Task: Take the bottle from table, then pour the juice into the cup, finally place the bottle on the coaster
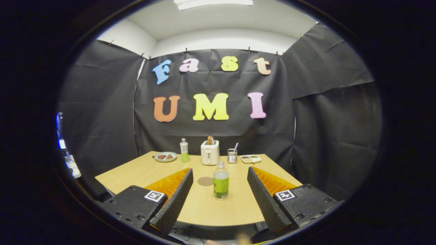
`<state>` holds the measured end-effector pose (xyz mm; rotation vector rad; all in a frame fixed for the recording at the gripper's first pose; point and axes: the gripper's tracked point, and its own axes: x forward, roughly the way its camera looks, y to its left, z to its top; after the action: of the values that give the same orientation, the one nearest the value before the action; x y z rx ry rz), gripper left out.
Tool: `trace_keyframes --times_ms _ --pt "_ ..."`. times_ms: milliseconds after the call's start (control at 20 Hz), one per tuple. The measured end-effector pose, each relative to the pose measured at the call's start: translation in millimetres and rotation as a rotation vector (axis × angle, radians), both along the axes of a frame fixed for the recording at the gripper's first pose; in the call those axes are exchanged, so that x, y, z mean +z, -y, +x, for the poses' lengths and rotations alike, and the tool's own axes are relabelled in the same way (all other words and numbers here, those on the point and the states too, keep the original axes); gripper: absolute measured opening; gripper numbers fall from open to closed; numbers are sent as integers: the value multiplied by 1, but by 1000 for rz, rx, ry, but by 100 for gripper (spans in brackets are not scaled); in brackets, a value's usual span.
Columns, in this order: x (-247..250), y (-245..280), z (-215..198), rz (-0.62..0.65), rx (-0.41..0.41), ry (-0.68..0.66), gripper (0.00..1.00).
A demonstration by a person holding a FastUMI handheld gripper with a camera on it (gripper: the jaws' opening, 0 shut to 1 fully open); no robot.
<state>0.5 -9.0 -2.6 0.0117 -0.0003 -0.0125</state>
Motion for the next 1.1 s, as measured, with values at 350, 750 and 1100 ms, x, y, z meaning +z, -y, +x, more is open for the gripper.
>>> trace_keyframes --times_ms 350,750,1100 --pt "-23 4 27 6 12 -48 100" --pt "-52 14 86 48 29 -114 100" --pt "-89 23 141 50 -10 -199 100"
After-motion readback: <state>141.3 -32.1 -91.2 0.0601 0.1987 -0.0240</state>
